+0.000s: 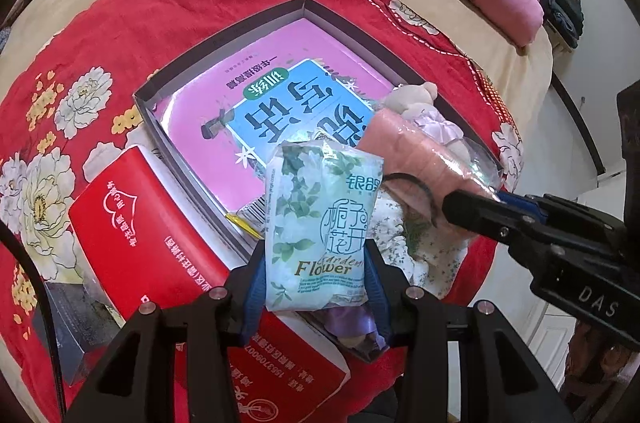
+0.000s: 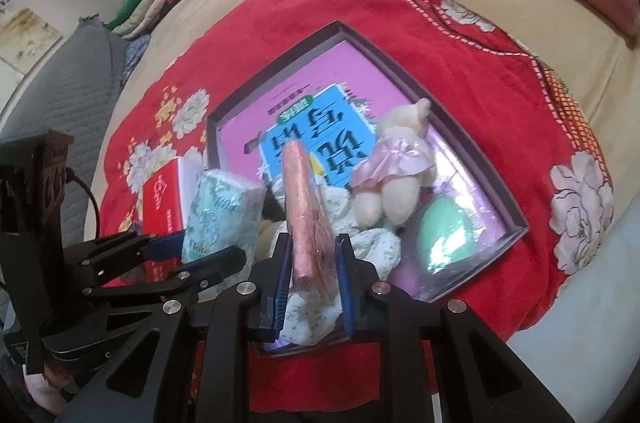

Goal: Organize soft objects
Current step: 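Lower the pink item into the tray and open the right tool while the left tool releases the tissue pack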

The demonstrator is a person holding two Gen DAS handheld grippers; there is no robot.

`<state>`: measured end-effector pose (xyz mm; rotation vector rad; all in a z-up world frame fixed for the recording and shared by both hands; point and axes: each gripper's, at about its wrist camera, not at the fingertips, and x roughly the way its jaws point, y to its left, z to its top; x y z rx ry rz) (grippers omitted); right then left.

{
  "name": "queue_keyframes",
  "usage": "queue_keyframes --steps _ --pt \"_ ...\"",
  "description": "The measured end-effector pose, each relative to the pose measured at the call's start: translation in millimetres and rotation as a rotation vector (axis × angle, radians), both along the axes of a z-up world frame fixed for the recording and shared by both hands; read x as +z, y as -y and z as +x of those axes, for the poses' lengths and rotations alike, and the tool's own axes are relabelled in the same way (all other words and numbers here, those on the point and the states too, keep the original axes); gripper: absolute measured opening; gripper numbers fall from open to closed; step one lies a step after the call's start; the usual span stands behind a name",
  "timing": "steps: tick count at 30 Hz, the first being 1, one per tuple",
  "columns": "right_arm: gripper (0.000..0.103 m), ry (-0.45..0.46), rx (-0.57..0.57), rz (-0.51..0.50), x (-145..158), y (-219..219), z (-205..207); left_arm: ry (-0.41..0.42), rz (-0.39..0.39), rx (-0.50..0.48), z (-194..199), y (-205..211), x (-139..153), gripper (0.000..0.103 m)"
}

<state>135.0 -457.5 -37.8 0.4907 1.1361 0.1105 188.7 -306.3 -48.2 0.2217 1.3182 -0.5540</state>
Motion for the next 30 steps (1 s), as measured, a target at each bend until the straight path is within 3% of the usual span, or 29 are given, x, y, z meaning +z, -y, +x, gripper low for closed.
queue_keyframes --steps 7,19,24,30 --pt "0.033 0.01 -0.038 -0.038 2.8 9.1 -1.7 0.007 0.005 -0.019 -1.5 6.1 -0.2 0.045" --pt "0.035 0.021 -0.067 -0.07 11.5 17.7 -9.1 0.015 0.023 -0.018 -2.3 7.4 1.3 0.045" --pt "0.044 0.029 -0.076 -0.076 17.7 19.8 -13.4 0.015 0.023 -0.015 -3.1 6.7 2.4 0.046" --pt "0.044 0.035 -0.083 -0.084 22.2 21.3 -14.7 0.017 0.019 -0.022 -5.9 7.6 3.6 0.047"
